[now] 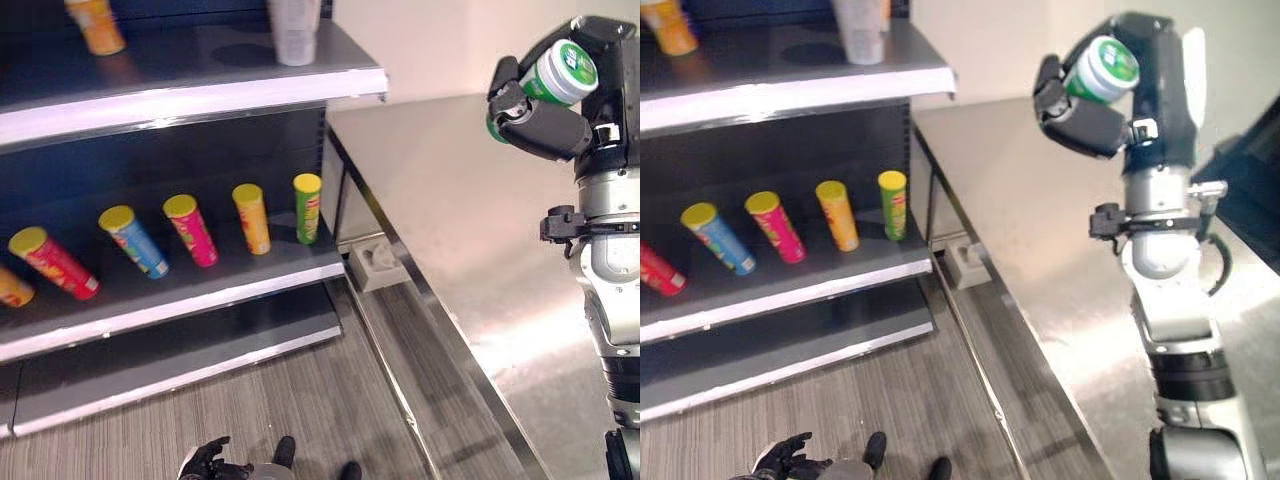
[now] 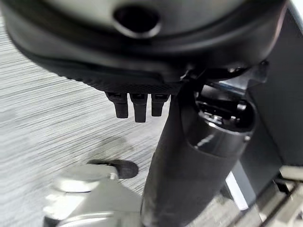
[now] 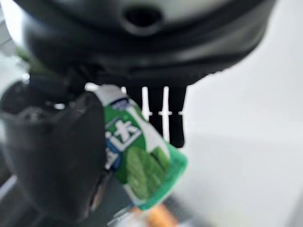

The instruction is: Put the goods on the table back onto the shelves and tidy them up.

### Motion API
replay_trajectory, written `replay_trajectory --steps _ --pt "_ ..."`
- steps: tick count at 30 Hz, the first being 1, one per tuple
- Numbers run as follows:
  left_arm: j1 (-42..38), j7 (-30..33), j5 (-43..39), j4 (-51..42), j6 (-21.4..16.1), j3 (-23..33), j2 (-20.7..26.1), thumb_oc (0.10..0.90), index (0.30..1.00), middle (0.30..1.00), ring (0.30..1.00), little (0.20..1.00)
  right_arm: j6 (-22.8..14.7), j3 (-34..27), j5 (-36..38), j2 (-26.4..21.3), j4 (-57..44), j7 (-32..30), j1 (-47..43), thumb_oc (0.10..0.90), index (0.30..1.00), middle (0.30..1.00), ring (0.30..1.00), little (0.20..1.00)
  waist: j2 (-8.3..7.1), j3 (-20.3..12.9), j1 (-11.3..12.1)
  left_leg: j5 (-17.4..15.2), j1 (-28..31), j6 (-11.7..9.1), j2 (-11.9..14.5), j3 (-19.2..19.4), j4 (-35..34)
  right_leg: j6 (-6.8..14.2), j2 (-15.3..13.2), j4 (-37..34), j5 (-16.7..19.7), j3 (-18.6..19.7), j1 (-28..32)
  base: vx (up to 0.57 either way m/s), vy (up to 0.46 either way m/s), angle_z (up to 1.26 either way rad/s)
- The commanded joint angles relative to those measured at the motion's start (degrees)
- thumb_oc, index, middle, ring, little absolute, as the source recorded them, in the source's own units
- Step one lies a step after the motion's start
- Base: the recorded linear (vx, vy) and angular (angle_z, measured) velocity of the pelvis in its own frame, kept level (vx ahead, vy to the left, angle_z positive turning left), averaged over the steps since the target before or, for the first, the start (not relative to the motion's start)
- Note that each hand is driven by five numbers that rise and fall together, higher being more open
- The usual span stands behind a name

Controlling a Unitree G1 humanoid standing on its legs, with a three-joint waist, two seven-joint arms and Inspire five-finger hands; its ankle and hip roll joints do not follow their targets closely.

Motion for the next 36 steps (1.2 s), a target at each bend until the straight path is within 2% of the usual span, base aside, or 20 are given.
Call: replay_trajectory --steps 1,3,4,6,7,9,10,11,15,17,19,24,27,29,30,31,32,34,35,36 --pt "-0.68 -0.42 -1.07 1.34 -1.16 -1.52 3.33 0.800 0.900 0.900 0.900 0.900 -5.93 -1.05 4.49 -7.19 -3.68 -1.44 -8.24 0.400 0.300 0.300 0.300 0.300 -0.24 -1.62 0.94 2.25 -6.62 -6.36 6.27 2.25 3.72 3.39 -2.82 0.38 -4.71 -2.28 3.19 -0.20 -0.063 0.56" --pt "-1.09 -0.24 -0.94 1.80 -1.02 -1.48 3.12 0.800 0.900 0.900 0.900 0.900 -6.08 -0.01 4.91 -8.65 -3.94 -1.73 -10.33 0.400 0.300 0.300 0.300 0.300 -0.21 -1.01 0.71 2.00 -8.54 -5.21 7.36 6.89 7.02 3.35 -3.70 0.38 -4.05 -4.85 2.99 -0.19 -0.001 0.87" --pt "-0.92 -0.09 -0.47 2.63 -0.82 -1.35 3.09 0.800 0.900 0.900 0.900 0.900 -6.26 1.31 5.59 -8.66 -4.52 -1.86 -12.51 0.400 0.300 0.300 0.300 0.300 -0.44 -0.84 0.57 -0.55 -7.80 -4.67 9.59 10.20 11.00 3.24 -4.75 0.38 -3.64 -6.79 3.26 -0.13 0.038 0.94" --pt "-1.13 0.06 -0.07 3.40 -0.82 -1.33 3.03 0.800 0.900 0.900 0.900 0.900 -6.18 1.64 5.89 -8.58 -4.64 -1.74 -13.12 0.400 0.300 0.300 0.300 0.300 -0.57 -0.92 0.29 -1.48 -7.09 -4.78 10.03 9.89 11.91 3.33 -5.28 0.38 -3.32 -7.53 3.43 -0.06 0.085 0.87" --pt "-1.49 0.73 0.24 4.61 -0.74 -1.06 3.22 0.800 0.900 0.900 0.900 0.900 -6.75 2.52 7.31 -8.59 -5.57 -1.07 -14.73 0.400 0.300 0.300 0.300 0.300 -0.87 -1.34 -0.50 -3.67 -4.58 -5.33 12.45 10.26 13.68 3.74 -7.08 0.71 -2.70 -9.65 3.10 -0.04 0.106 0.83" --pt "-1.64 0.94 0.33 4.91 -0.75 -0.95 3.14 0.800 0.900 0.900 0.900 0.900 -6.77 3.06 7.37 -8.94 -5.62 -1.04 -15.53 0.400 0.300 0.300 0.300 0.300 -0.79 -1.41 -1.03 -4.32 -3.54 -5.65 13.37 10.42 14.11 3.86 -7.53 0.91 -2.51 -10.34 2.96 -0.03 0.171 0.71" --pt "-1.35 0.84 0.28 5.01 -0.74 -1.10 2.92 0.800 0.900 0.900 0.900 0.900 -6.33 3.97 7.13 -9.46 -5.89 -0.84 -16.58 0.400 0.300 0.300 0.300 0.300 0.14 -2.72 -1.98 -4.86 -0.04 -6.50 14.79 11.14 11.70 4.11 -7.94 1.26 -2.45 -11.37 2.54 0.04 0.354 0.77" --pt "-0.92 0.76 0.69 5.40 -0.37 -1.57 2.35 0.800 0.900 0.900 0.900 0.900 -6.05 3.87 7.17 -9.78 -6.81 -0.56 -17.39 0.400 0.300 0.300 0.300 0.300 1.37 -4.26 -2.49 -4.33 1.99 -6.75 14.10 11.86 6.77 4.76 -8.59 1.45 -1.69 -11.95 2.23 0.06 0.387 0.93" --pt "-0.75 0.72 2.15 6.37 -0.22 -2.22 1.85 0.800 0.900 0.900 0.900 0.900 -6.06 2.86 7.14 -8.98 -7.48 -0.23 -15.98 0.400 0.300 0.300 0.300 0.300 2.22 -6.38 -2.23 -3.89 3.92 -6.59 11.71 12.03 0.52 6.26 -10.94 1.93 -0.07 -13.45 1.97 0.06 0.278 0.45" --pt "-1.05 0.77 2.87 6.60 -0.23 -2.84 1.95 0.800 0.900 0.900 0.900 0.900 -5.62 2.84 7.12 -8.52 -7.28 -0.12 -15.41 0.400 0.300 0.300 0.300 0.300 1.93 -6.85 -1.86 -4.48 3.80 -5.89 10.02 11.62 0.25 7.19 -12.97 2.48 0.66 -14.19 2.04 0.04 0.300 0.37" --pt "-1.02 1.25 3.91 7.20 -0.33 -3.04 2.22 0.800 0.900 0.900 0.900 0.900 -4.78 4.36 6.60 -7.25 -6.14 -0.14 -16.10 0.400 0.300 0.300 0.300 0.300 1.19 -7.14 -0.85 -5.79 3.77 -4.57 7.07 11.40 -0.05 8.88 -16.41 3.09 2.65 -14.52 1.83 0.04 0.354 0.27" --pt "-0.53 1.49 4.80 7.80 -0.57 -2.89 2.63 0.800 0.900 0.900 0.900 0.900 -3.75 6.16 5.22 -6.25 -4.48 -0.52 -17.66 0.400 0.300 0.300 0.300 0.300 0.46 -7.03 0.21 -7.18 3.53 -2.51 3.51 11.65 -0.13 10.72 -19.82 3.87 4.67 -14.13 0.62 0.01 0.206 -0.03" --pt "-0.31 1.47 4.92 7.86 -0.54 -2.57 2.75 0.800 0.900 0.900 0.900 0.900 -3.08 6.92 4.52 -6.07 -3.60 -0.74 -18.42 0.400 0.300 0.300 0.300 0.300 0.17 -6.87 0.66 -7.86 3.79 -1.66 2.05 12.17 -0.20 11.31 -21.53 5.54 5.19 -13.55 -0.36 0.00 0.170 -0.17" --pt "-0.17 1.44 4.64 7.93 -0.48 -2.03 3.62 0.800 0.900 0.900 0.900 0.900 -2.59 8.98 4.84 -6.13 -1.46 -0.49 -20.05 0.400 0.300 0.300 0.300 0.300 0.10 -5.92 1.09 -8.50 4.24 -0.65 0.96 12.76 -0.20 11.20 -23.10 10.15 5.18 -12.84 -1.97 -0.02 0.161 -0.17" --pt "-0.39 1.55 4.59 7.60 -0.45 -2.18 4.36 0.800 0.900 0.900 0.900 0.900 -2.45 9.42 5.43 -6.53 -1.03 -0.28 -20.12 0.400 0.300 0.300 0.300 0.300 0.02 -5.22 0.65 -8.37 4.25 -0.53 0.99 12.51 -0.20 10.88 -22.41 11.68 5.39 -10.31 -3.36 -0.07 0.024 -0.13" --pt "-1.10 1.57 3.50 6.60 -0.74 -2.12 5.79 0.800 0.900 0.900 0.900 0.900 -2.44 11.56 6.61 -8.70 1.07 0.24 -21.62 0.400 0.300 0.300 0.300 0.300 0.05 -4.17 -0.55 -7.73 3.78 -0.47 1.27 11.38 -0.20 10.45 -18.85 10.24 4.08 -3.14 -5.85 -0.07 -0.004 -0.08" --pt "-1.25 1.49 3.29 6.42 -0.71 -2.09 6.22 0.800 0.900 0.900 0.900 0.900 -2.75 12.68 6.93 -9.50 1.98 0.04 -22.79 0.400 0.300 0.300 0.300 0.300 -0.05 -3.99 -0.69 -7.40 3.52 -0.43 1.19 11.26 -0.20 10.16 -17.52 9.05 3.59 -0.37 -6.39 -0.04 -0.029 0.13" --pt "-1.28 1.46 3.07 6.01 -0.94 -1.87 6.65 0.800 0.900 0.900 0.900 0.900 -2.56 13.67 7.45 -10.72 4.08 0.21 -23.99 0.400 0.300 0.300 0.300 0.300 -0.36 -4.17 -0.80 -7.12 3.29 -0.49 1.07 10.54 -0.20 10.62 -16.78 7.59 3.26 1.48 -5.94 0.05 -0.067 0.42" --pt "-1.30 1.37 2.29 6.22 -0.83 -1.85 7.02 0.800 0.900 0.900 0.900 0.900 -2.62 16.27 9.94 -11.22 6.96 0.65 -26.56 0.400 0.300 0.300 0.300 0.300 -1.57 -4.92 -0.51 -6.98 3.40 -0.71 1.22 9.48 -0.20 10.41 -15.58 4.80 3.74 2.18 -3.79 0.12 -0.148 0.58" --pt "-1.12 1.37 1.76 6.17 -0.88 -1.81 6.89 0.800 0.900 0.900 0.900 0.900 -2.59 17.62 10.71 -11.45 8.75 0.74 -27.75 0.400 0.300 0.300 0.300 0.300 -1.89 -5.38 -0.33 -6.94 3.44 -0.93 1.58 9.18 -0.20 10.41 -15.29 3.83 3.81 1.59 -2.89 0.17 -0.209 0.45"
